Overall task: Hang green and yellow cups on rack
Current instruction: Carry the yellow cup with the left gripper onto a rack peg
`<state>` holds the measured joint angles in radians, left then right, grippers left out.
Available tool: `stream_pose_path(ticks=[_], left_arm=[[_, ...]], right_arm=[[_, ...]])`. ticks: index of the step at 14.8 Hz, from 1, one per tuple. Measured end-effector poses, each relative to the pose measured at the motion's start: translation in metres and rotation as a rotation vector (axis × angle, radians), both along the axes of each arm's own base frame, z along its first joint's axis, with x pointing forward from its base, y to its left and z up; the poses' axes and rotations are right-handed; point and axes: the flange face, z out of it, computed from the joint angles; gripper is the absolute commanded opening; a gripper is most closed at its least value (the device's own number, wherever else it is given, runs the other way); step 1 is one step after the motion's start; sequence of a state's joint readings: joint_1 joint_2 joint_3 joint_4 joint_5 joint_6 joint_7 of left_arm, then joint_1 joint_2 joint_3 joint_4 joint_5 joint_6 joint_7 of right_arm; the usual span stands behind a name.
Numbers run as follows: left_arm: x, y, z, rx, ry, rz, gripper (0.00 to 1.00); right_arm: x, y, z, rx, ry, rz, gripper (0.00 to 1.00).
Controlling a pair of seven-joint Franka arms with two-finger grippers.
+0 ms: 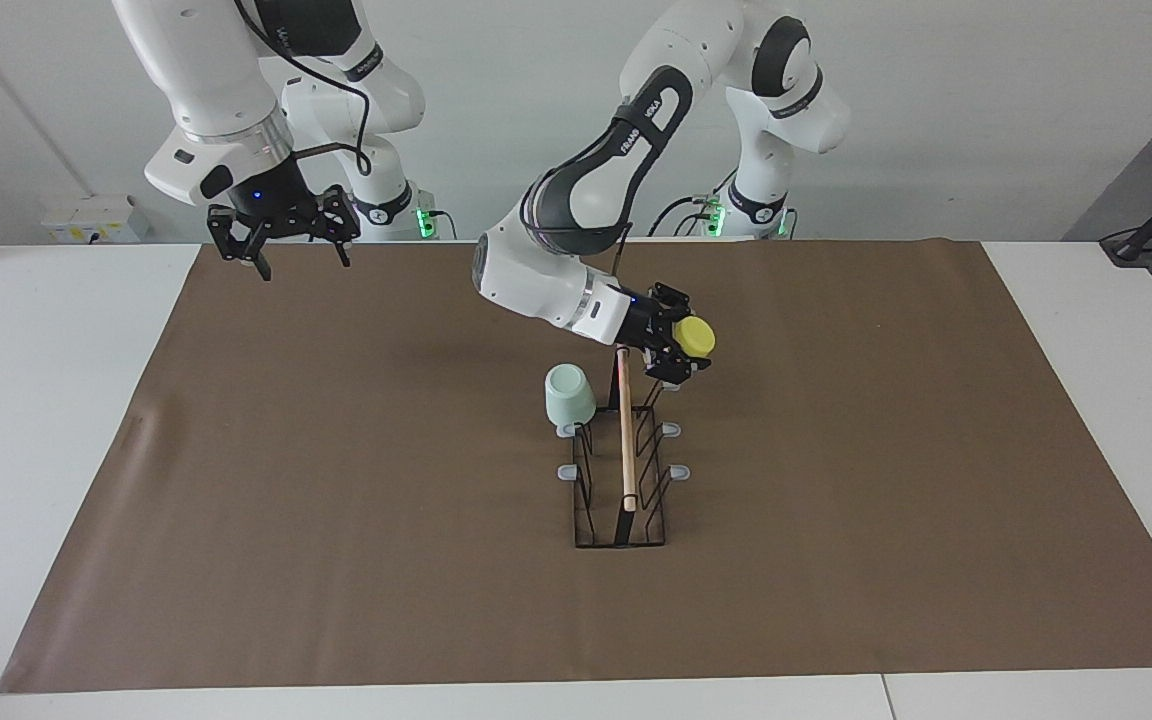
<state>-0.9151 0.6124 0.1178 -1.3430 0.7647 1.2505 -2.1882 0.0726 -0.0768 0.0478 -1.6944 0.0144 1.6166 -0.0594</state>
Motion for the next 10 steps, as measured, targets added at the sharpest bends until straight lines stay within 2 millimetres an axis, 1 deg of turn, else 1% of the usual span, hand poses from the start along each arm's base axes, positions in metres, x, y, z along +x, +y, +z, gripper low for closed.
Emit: stream_pose_path(ticks=[1, 7, 10], left_arm=[[0.002, 0.001, 0.001, -0.007, -0.002, 0.009, 0.0], [0.005, 0.004, 0.004, -0.019, -0.009, 0.024, 0.0], [0.01, 0.009, 0.008, -0.022, -0.017, 0.039, 0.0]], right_arm=[[0.001, 0.002, -0.002, 0.004, 0.003, -0.013, 1.0], [0.015, -0.008, -0.005, 0.01, 0.006, -0.039, 1.0], [0.021, -0.014, -0.005, 0.011, 0.006, -0.051, 1.0]])
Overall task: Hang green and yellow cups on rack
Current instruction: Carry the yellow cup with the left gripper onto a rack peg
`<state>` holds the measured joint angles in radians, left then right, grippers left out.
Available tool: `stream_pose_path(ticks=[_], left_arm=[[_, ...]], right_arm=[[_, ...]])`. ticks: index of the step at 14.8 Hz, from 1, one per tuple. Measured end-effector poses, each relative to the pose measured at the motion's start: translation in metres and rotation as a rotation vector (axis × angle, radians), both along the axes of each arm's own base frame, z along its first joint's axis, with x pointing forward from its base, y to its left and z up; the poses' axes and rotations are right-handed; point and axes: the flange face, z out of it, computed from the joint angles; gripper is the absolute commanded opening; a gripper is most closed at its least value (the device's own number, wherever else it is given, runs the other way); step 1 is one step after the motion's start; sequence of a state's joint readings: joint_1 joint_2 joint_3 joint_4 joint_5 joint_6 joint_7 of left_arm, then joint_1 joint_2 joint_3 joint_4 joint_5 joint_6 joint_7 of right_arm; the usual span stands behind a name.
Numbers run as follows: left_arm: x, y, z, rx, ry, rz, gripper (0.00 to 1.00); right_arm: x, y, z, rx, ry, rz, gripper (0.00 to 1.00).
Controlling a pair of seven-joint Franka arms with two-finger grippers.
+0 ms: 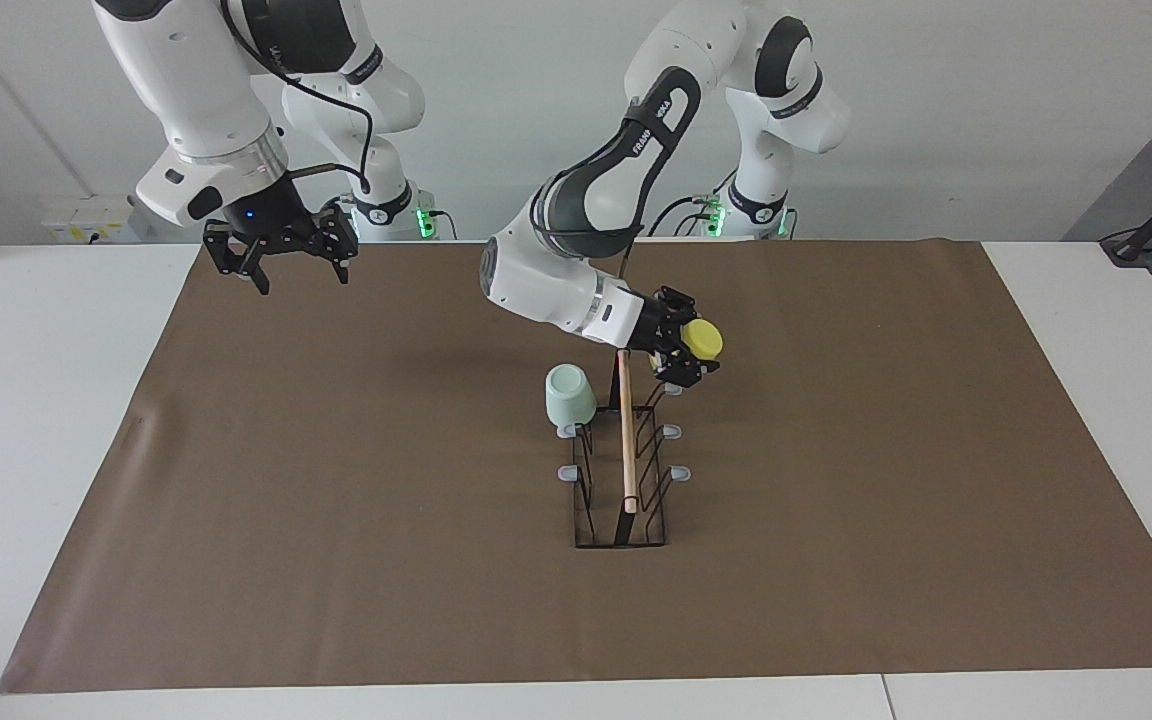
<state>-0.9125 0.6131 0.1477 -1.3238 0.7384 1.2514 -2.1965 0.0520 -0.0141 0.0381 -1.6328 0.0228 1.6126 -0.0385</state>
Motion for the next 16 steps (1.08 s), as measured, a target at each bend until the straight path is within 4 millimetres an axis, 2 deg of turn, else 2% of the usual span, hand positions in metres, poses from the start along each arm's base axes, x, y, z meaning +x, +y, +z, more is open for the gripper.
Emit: stream_pose_path(ticks=[5, 16], left_arm=[[0.017, 0.013, 0.007, -0.028, -0.035, 0.02, 0.0], [0.005, -0.012, 0.006, -0.099, -0.064, 0.01, 0.0]], right_arm=[[0.0, 0.001, 0.001, 0.0, 0.005, 0.001, 1.0], [0.0, -0.002, 0.0, 0.0, 0.014, 0.001, 1.0]])
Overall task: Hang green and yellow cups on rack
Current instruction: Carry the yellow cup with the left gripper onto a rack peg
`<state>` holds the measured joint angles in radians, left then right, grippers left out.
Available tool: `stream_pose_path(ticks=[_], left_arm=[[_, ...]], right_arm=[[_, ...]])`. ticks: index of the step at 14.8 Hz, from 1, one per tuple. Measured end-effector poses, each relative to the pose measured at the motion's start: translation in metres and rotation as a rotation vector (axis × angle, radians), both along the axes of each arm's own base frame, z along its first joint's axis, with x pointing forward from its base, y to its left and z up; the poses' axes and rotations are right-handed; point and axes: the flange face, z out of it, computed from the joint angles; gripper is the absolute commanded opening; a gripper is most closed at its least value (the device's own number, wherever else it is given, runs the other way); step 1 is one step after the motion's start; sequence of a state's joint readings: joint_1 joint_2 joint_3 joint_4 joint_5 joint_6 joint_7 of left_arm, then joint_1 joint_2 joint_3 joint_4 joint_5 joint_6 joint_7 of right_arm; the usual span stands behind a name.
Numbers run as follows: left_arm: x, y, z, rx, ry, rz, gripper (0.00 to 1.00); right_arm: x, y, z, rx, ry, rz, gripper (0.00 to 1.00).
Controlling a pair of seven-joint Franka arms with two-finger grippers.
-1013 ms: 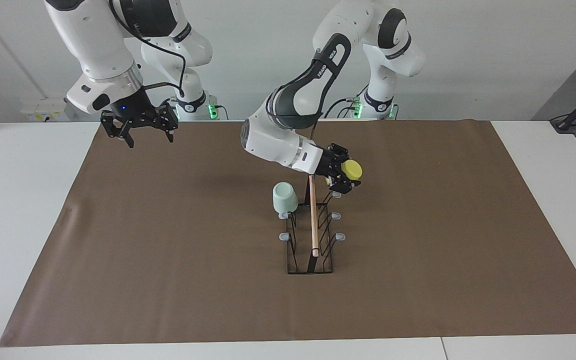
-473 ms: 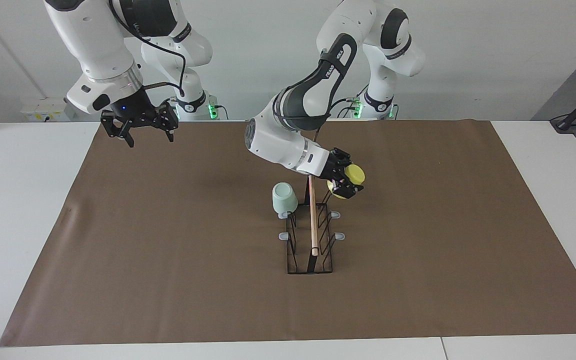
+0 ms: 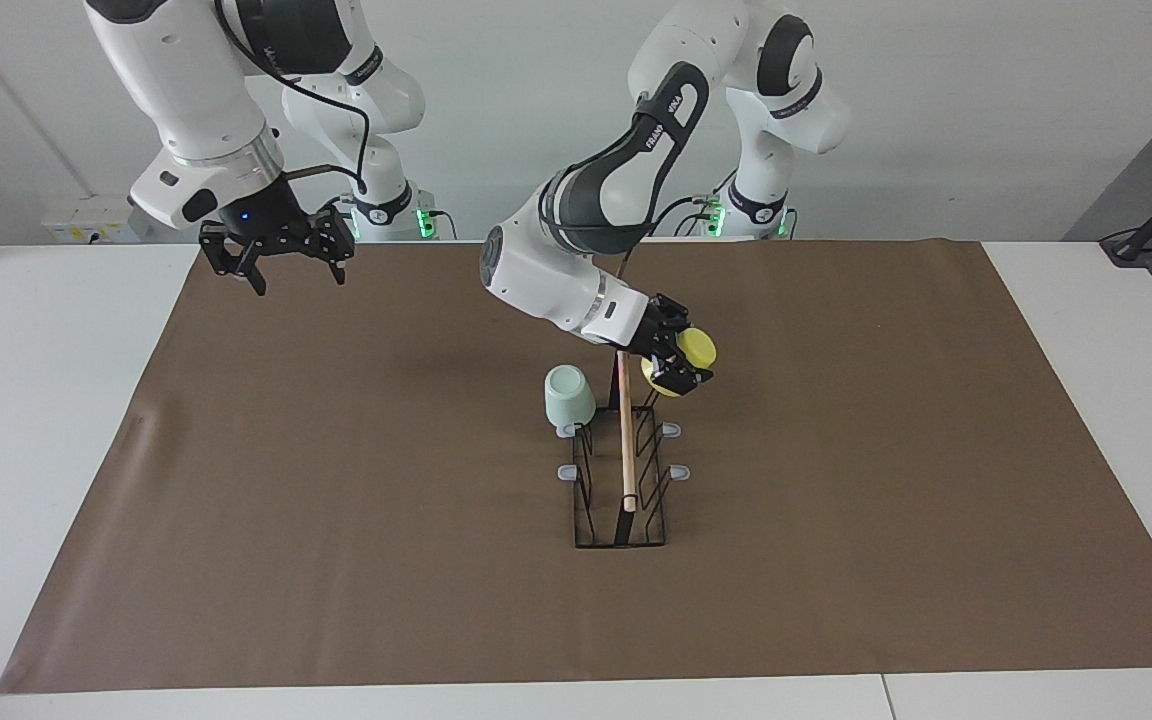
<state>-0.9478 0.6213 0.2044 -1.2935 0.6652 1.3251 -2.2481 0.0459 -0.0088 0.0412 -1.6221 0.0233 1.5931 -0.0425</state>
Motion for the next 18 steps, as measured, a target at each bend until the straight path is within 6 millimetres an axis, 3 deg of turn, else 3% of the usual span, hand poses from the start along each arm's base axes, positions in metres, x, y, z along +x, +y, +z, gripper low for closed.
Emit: stream_pose_path(ticks=[8, 9, 10, 18], left_arm=[[-0.005, -0.012, -0.021, 0.044, -0.011, -0.017, 0.0], [-0.005, -0.013, -0.022, 0.047, -0.013, -0.018, 0.55], [-0.006, -0.013, -0.023, 0.047, -0.014, -0.016, 1.0], [-0.009, -0.017, -0.027, 0.043, -0.003, -0.01, 1.0]], right_arm=[[-0.001, 0.001, 0.003, -0.001, 0.007, 0.002, 1.0], [-0.001, 0.001, 0.003, -0.001, 0.007, 0.002, 1.0], [-0.001, 0.001, 0.003, -0.001, 0.008, 0.002, 1.0], [-0.001, 0.001, 0.002, -0.001, 0.01, 0.002, 1.0]])
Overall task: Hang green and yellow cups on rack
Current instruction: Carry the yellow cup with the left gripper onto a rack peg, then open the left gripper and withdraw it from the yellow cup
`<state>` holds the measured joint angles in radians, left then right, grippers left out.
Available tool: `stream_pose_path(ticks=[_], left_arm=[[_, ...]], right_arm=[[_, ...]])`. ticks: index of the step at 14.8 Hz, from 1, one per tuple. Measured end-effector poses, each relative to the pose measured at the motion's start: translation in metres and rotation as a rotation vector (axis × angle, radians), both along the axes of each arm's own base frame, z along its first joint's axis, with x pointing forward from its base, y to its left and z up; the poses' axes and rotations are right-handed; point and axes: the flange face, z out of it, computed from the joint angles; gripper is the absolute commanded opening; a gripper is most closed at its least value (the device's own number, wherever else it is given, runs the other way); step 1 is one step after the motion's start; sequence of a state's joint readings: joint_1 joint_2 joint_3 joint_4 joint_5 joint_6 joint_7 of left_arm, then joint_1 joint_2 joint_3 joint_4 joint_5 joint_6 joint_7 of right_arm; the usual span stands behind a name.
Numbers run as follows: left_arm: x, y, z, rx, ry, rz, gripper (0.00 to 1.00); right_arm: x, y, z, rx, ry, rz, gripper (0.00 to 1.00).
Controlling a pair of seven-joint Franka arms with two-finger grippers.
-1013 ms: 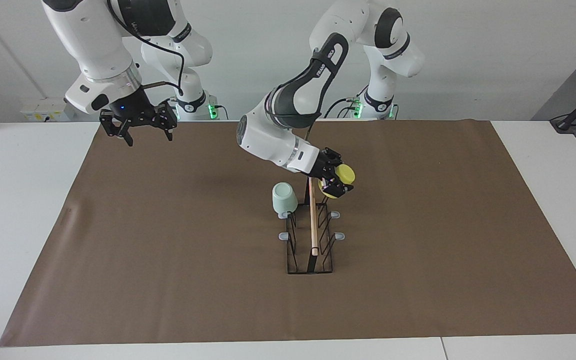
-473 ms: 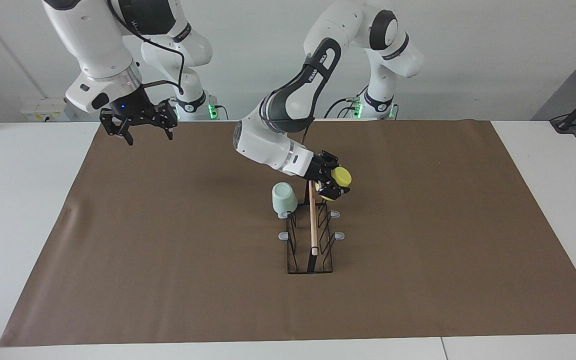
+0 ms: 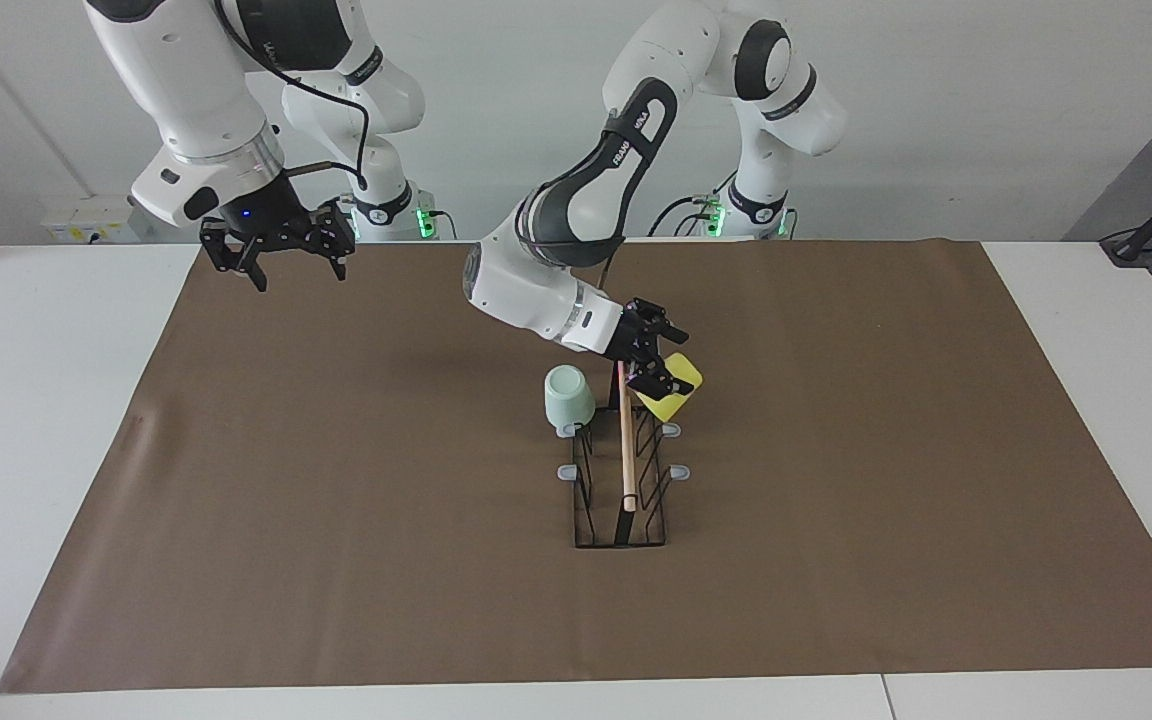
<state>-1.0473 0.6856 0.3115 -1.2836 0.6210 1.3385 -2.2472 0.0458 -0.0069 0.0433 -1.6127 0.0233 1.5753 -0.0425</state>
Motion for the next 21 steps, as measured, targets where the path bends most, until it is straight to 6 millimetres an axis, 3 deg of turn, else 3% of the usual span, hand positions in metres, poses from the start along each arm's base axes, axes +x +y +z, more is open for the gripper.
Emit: stream_pose_path(ticks=[2, 8, 11, 16, 21], left_arm=[[0.005, 0.003, 0.01, -0.008, -0.009, 0.002, 1.0], [0.01, 0.018, 0.078, -0.086, -0.028, -0.011, 1.0], [0.019, 0.042, 0.116, -0.145, -0.009, -0.046, 1.0], [0.04, 0.144, 0.193, -0.292, 0.061, -0.188, 1.0], [0.059, 0.237, 0.226, -0.504, 0.191, -0.324, 1.0]], right_arm=[[0.0, 0.0, 0.0, 0.0, 0.0, 0.0, 1.0], [0.0, 0.0, 0.0, 0.0, 0.0, 0.0, 1.0], [0.0, 0.0, 0.0, 0.0, 0.0, 0.0, 1.0], [0.0, 0.0, 0.0, 0.0, 0.001, 0.001, 1.0], [0.0, 0.001, 0.0, 0.0, 0.0, 0.001, 1.0]])
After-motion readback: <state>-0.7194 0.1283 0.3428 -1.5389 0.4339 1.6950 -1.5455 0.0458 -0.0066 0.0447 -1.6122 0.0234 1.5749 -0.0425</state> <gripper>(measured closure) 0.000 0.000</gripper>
